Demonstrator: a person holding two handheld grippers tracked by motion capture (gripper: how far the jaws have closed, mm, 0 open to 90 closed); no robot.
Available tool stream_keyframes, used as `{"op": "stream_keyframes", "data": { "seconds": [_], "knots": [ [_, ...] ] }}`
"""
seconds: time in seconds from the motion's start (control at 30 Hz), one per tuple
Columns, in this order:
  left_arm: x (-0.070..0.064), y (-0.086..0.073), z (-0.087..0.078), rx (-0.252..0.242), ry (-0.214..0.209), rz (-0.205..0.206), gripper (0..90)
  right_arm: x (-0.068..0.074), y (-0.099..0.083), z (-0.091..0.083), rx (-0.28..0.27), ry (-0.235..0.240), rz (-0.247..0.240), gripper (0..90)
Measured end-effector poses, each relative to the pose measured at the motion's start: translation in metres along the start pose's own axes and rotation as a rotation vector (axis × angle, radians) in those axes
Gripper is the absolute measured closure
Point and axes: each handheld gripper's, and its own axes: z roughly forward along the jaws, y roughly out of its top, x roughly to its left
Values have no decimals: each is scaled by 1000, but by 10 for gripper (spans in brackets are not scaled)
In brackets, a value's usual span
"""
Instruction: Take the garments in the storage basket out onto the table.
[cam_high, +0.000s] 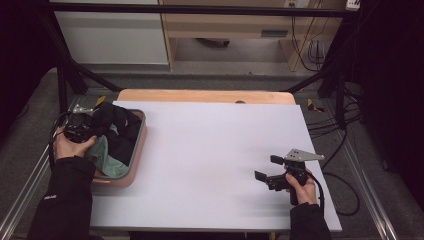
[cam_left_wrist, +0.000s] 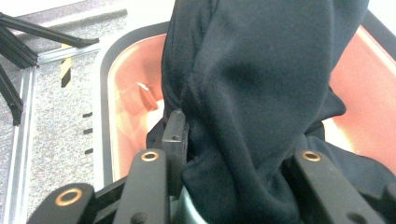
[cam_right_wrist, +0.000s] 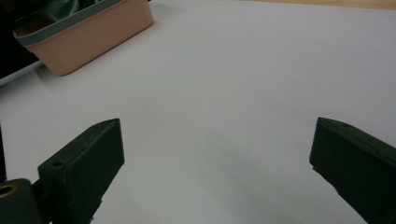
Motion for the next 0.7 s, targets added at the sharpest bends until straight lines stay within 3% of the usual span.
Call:
{"op": "stream_keyframes", "data": {
  "seconds": [0.37,0.7],
  "knots": [
    [-3,2,-16,-23,-22,-23,667,0,0,0,-2,-1,2,36],
    [-5,5,-35,-74,-54,-31,689,0,0,0,-1,-2,1,36]
  ]
}}
